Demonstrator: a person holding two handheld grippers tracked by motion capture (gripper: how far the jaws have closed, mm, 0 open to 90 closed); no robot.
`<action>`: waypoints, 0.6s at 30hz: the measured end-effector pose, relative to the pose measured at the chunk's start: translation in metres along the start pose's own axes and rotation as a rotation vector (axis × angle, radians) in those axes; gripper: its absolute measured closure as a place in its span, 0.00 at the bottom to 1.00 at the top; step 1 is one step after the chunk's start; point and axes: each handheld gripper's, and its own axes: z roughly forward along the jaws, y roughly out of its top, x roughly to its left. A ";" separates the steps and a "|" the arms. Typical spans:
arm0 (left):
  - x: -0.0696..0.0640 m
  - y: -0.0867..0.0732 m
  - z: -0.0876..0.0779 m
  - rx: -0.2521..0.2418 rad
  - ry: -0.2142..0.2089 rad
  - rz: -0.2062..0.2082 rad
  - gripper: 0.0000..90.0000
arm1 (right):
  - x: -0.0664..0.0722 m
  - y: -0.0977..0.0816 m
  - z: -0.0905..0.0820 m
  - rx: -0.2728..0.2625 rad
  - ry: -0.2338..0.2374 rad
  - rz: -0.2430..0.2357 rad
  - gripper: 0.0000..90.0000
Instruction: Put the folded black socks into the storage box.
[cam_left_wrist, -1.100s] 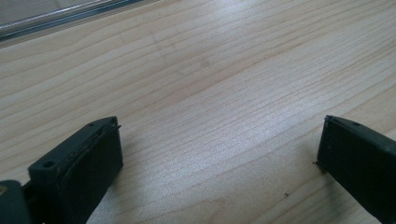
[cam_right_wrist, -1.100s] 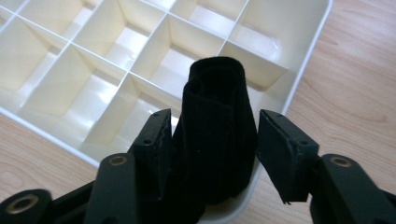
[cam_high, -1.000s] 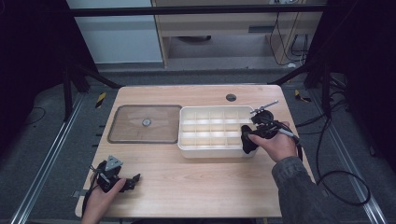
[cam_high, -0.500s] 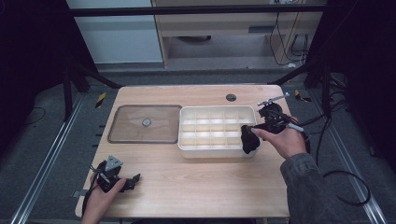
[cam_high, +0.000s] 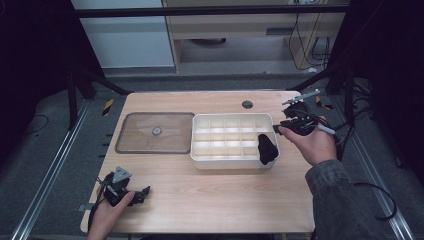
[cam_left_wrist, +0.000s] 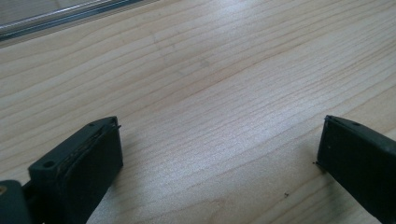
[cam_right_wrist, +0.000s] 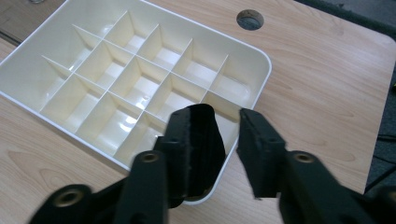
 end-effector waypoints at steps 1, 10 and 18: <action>0.000 0.000 0.000 -0.001 0.000 -0.001 0.00 | 0.001 0.002 -0.001 0.005 0.001 0.001 0.82; 0.001 0.000 0.000 0.007 -0.001 0.010 0.00 | 0.007 0.010 -0.001 0.032 0.019 0.000 1.00; 0.001 0.000 0.000 0.007 -0.001 0.010 0.00 | 0.010 0.010 0.006 0.041 0.033 0.003 1.00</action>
